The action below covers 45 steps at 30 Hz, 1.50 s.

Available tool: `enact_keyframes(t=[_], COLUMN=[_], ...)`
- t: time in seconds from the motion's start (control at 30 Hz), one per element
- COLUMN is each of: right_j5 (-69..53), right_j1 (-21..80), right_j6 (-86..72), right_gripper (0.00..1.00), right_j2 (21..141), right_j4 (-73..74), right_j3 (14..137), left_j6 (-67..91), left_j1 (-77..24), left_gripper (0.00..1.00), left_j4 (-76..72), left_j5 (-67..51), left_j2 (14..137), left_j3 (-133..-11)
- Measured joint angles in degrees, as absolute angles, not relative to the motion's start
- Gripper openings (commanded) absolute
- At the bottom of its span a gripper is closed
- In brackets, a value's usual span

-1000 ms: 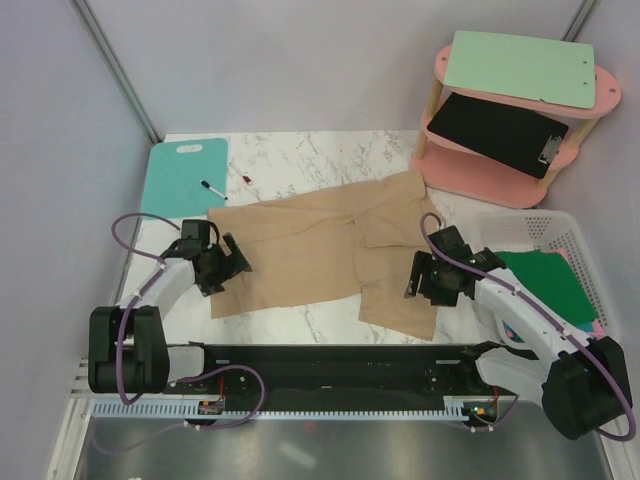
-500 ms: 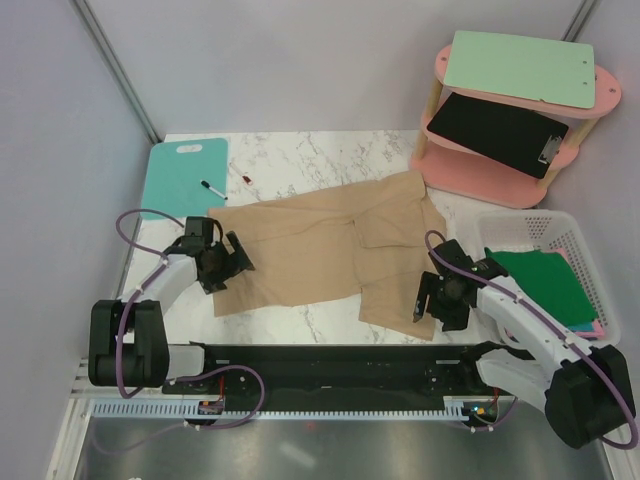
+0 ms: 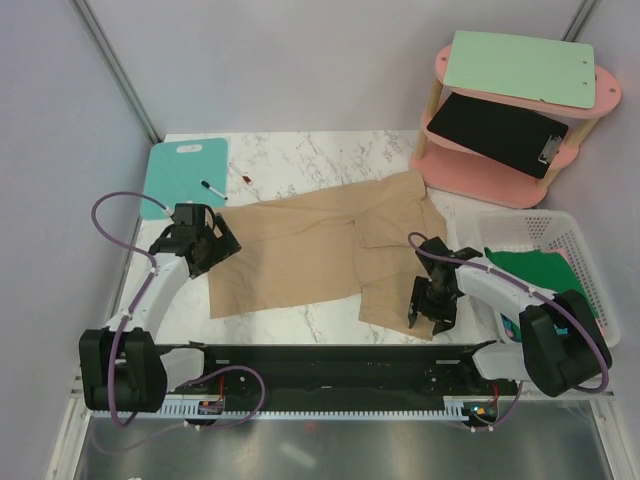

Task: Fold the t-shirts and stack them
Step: Grap the side of the flattened tshirt closest away from the robot with both arms

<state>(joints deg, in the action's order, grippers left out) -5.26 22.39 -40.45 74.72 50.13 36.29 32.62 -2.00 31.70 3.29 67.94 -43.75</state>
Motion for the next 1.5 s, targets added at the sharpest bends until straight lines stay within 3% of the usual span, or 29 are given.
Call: enact_keyframes(t=[0.03,0.07,0.13,0.47,0.8,1.5], right_j5=[-5.4,-5.7,-6.3,-9.5,-10.9,-15.0], right_j1=[22.4,22.4,22.4,22.4,22.4,19.3], right_j6=[-40.3,-40.3,-40.6,-40.1,-36.3,-35.5], right_gripper=[0.53,0.29,0.0,0.0,0.0,0.0], right_j2=[75.2,75.5,76.1,71.5,70.3,76.2], right_j4=[49.7,49.3,48.0,47.1,45.7,36.6], right_j3=[36.3,36.3,36.2,36.6,41.0,46.6], left_j6=[32.6,32.6,32.6,32.0,30.9,28.7], left_j1=[-2.0,-2.0,-2.0,-2.0,-2.2,-5.9], left_gripper=[1.0,1.0,1.0,0.96,0.87,0.88], left_j4=[32.0,32.2,33.1,37.1,45.0,59.3], left_j5=[4.0,4.5,5.1,4.3,4.7,5.4], left_j2=[67.9,67.9,68.0,76.8,80.7,89.1], left_j3=[-44.3,-44.7,-44.7,-44.7,-47.6,-56.4])
